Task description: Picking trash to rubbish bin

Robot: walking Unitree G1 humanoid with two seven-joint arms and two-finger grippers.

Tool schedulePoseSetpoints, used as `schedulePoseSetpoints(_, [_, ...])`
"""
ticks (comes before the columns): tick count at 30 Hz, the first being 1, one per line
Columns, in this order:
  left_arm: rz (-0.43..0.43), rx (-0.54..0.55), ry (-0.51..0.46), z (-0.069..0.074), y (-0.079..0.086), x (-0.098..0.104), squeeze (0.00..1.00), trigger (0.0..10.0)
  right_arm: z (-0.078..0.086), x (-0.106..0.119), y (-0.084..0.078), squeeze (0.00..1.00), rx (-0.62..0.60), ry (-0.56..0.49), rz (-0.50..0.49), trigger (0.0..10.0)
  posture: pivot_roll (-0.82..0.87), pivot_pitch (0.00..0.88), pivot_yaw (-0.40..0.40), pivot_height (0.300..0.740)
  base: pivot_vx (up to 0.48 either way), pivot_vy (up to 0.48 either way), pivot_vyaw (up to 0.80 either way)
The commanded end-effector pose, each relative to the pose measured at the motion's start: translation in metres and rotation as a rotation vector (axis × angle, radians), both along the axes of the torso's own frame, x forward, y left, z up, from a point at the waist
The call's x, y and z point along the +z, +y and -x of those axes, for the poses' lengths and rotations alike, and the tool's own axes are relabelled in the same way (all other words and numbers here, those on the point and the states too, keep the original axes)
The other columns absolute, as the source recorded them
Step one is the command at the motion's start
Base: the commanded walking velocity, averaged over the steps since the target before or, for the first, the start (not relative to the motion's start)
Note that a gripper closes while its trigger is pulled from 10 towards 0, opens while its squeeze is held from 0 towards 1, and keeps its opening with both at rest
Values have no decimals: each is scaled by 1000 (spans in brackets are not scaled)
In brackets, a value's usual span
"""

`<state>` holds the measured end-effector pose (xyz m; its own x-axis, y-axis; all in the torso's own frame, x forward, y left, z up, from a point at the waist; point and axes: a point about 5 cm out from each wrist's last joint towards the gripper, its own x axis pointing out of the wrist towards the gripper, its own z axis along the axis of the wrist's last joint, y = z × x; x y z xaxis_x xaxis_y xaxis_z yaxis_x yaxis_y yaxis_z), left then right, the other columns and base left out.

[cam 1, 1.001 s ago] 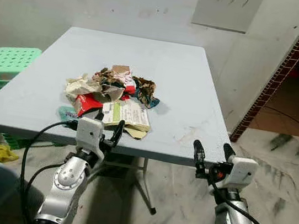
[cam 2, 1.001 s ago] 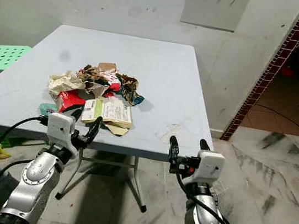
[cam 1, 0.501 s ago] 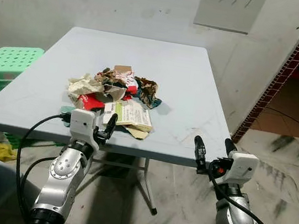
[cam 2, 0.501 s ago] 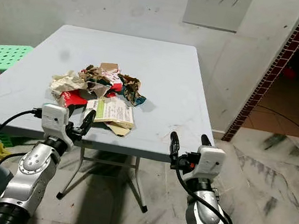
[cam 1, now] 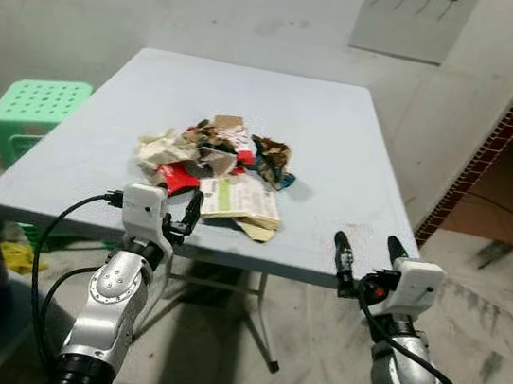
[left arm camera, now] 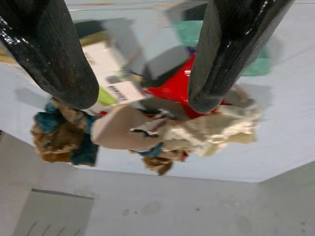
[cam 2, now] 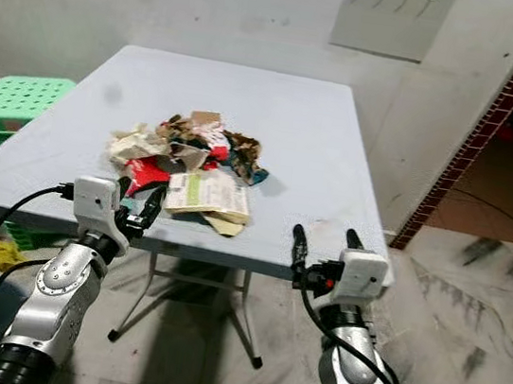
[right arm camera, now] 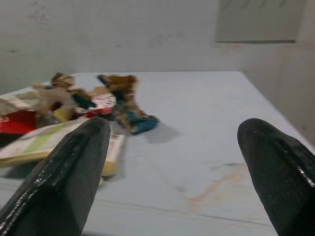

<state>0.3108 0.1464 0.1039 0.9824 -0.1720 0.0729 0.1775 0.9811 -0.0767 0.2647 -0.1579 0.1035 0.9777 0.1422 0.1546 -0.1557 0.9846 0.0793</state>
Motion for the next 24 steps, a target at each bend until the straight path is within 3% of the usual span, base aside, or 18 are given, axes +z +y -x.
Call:
schedulePoseSetpoints(1, [-10, -13, -1, -3, -1, 2, 0, 10000, 1, 4, -1, 0, -2, -12, 2, 10000, -55, 0, -17, 740, 0, 480, 0])
schedulePoseSetpoints(11, [-87, 3, 35, -5, -3, -1, 0, 10000, 4, 1, 0, 0, 1, 0, 0, 10000, -58, 0, -12, 740, 0, 67, 0])
schedulePoseSetpoints(24, [-87, -18, 37, -5, -5, 1, 0, 10000, 5, 1, 1, 0, 18, 9, 1, 10000, -58, 0, -12, 740, 0, 0, 0])
